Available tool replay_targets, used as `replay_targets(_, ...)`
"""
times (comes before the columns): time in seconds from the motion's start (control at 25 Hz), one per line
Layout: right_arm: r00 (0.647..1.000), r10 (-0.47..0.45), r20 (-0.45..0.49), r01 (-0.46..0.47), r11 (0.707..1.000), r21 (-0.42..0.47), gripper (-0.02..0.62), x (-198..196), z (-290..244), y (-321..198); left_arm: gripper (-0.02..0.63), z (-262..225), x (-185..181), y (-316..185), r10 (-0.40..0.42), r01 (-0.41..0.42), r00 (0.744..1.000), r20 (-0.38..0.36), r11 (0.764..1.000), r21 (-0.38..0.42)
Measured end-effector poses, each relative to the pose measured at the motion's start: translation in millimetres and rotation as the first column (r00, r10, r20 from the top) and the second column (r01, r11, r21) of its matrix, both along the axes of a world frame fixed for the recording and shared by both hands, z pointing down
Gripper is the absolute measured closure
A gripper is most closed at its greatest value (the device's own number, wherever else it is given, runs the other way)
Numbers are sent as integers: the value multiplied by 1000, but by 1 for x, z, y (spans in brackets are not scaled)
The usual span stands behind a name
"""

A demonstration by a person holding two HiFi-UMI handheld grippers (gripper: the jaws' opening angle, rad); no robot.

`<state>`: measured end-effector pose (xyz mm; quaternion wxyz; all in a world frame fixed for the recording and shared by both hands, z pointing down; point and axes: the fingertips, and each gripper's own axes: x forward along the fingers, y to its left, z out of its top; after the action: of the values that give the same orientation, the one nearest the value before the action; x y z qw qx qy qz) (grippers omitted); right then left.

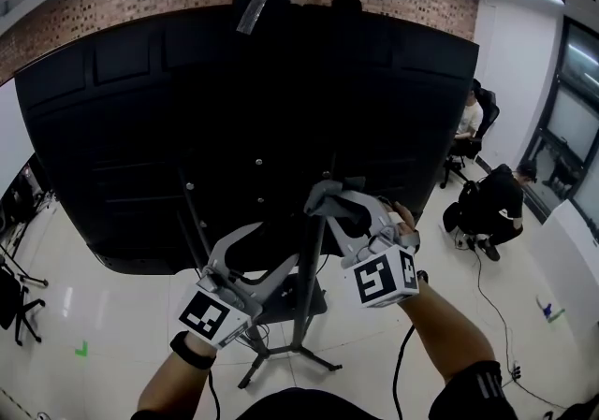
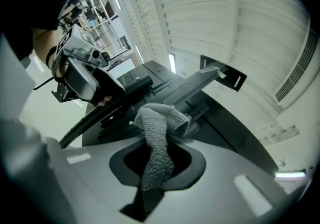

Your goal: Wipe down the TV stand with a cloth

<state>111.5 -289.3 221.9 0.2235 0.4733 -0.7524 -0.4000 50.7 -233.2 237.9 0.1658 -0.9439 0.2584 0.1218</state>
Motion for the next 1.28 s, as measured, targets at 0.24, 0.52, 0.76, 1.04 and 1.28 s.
replay_targets(0.24,999,-2,52,1,1000,3,555,29,-29,-22,353,-23,33,3,14,-15,1000,16,997,73)
replay_targets(0.52,997,-24,71,26,999,-28,555,43,-28,-49,353,-24,51,-2,-8,6,1000,30,997,72)
replay_targets(0.76,996,-25,80,31,997,-71,555,58,-18,-69,351,-18,61,-8,-26,25,999,33,998,55)
replay_targets(1.04,995,52,85,-48,998,-51,555,108,-16,-72,353,-9,86,-11,-16,14,999,40,999,41)
replay_targets(1.28,986,124,112,-117,991,-66,556,161,-14,-76,353,-1,110,-10,3,-4,999,41,1000,20)
